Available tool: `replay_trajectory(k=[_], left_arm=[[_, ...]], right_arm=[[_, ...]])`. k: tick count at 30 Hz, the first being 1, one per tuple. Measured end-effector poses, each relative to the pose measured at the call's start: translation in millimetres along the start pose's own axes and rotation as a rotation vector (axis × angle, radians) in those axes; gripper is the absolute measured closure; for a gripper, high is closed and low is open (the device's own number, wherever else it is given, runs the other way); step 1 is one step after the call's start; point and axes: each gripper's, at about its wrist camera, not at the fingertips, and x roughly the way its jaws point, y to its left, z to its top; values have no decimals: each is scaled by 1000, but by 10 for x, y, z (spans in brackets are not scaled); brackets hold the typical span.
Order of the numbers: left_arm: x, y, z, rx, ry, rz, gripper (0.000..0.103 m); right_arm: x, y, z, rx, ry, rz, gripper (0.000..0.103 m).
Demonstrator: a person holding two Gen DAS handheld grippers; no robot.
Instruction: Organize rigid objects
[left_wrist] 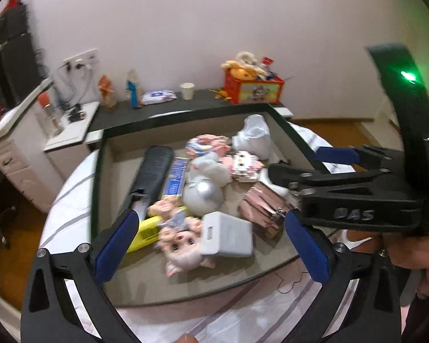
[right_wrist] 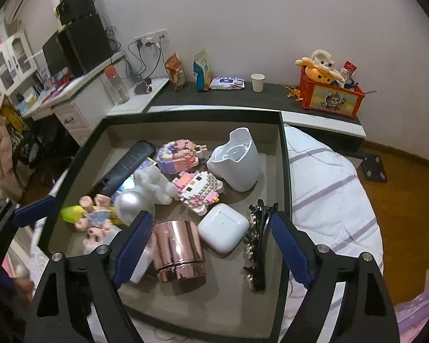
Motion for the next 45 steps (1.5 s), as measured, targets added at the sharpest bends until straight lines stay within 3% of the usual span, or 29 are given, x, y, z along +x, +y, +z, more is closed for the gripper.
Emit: replay_trajectory(k=[7,13,19,28,39,45], left_arm=[[-443,160,-32,-61,-86,26,0],[-855,263,-137,-101,-138,62,0],[-1209,337,-387,-117,-166,123,0],[-1600,364,-907,-157,-175,149,0],[-1966,243,-1612,-205,-180,155,0],[-2180,139,-1841,-216,-204,162,0]], right_arm=[[-395,153,-14,33,-53,24,16],[-904,428,-144,1,-142,-12,16],[-1339,701,-462,-33,-201,-35,16],[-1690,946,-1064,-41,-228,-49,16],[-1979,941,-1786,18,-234,-54,16],[-2194,931,-2084,39,-260,-69,16]])
